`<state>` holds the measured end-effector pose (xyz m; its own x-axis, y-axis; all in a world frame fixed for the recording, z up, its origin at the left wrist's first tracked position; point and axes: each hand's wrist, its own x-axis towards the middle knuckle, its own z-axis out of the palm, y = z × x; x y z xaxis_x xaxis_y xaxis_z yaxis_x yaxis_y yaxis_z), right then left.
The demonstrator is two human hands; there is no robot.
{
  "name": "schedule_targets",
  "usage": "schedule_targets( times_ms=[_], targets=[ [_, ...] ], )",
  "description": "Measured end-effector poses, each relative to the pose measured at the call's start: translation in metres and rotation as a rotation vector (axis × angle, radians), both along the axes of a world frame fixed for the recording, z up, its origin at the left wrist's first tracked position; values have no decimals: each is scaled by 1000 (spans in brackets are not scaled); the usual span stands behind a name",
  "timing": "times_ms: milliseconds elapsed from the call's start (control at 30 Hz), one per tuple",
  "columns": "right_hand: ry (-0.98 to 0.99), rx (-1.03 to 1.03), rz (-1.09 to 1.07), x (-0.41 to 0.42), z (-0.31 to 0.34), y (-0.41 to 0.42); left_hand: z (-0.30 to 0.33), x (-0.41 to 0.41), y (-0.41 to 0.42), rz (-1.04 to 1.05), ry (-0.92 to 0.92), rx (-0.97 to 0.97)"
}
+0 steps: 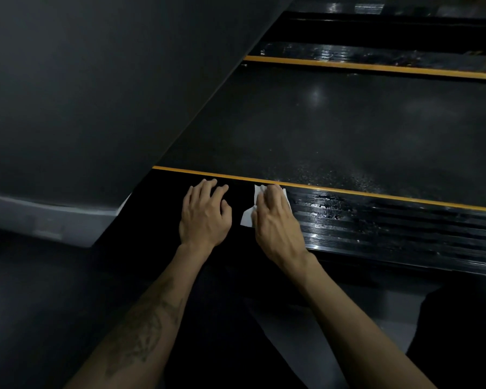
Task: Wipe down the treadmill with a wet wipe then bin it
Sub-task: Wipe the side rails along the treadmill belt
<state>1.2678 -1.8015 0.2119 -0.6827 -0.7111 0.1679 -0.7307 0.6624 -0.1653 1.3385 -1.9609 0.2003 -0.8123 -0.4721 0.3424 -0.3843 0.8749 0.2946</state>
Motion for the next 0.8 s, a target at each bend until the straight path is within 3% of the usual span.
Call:
schedule_targets(
  times_ms=[200,400,500,800],
  targets=[
    [-101,-114,-65,4,7,7,-1,0,1,1,-23,0],
    [84,-185,1,4,0,15,-1,0,0,0,-30,-6],
    [37,-225,-24,9,-8,16,0,-1,0,4,-26,-9],
    [45,-108,40,6,-15,28,-2,-2,0,3,-12,-12]
  ],
)
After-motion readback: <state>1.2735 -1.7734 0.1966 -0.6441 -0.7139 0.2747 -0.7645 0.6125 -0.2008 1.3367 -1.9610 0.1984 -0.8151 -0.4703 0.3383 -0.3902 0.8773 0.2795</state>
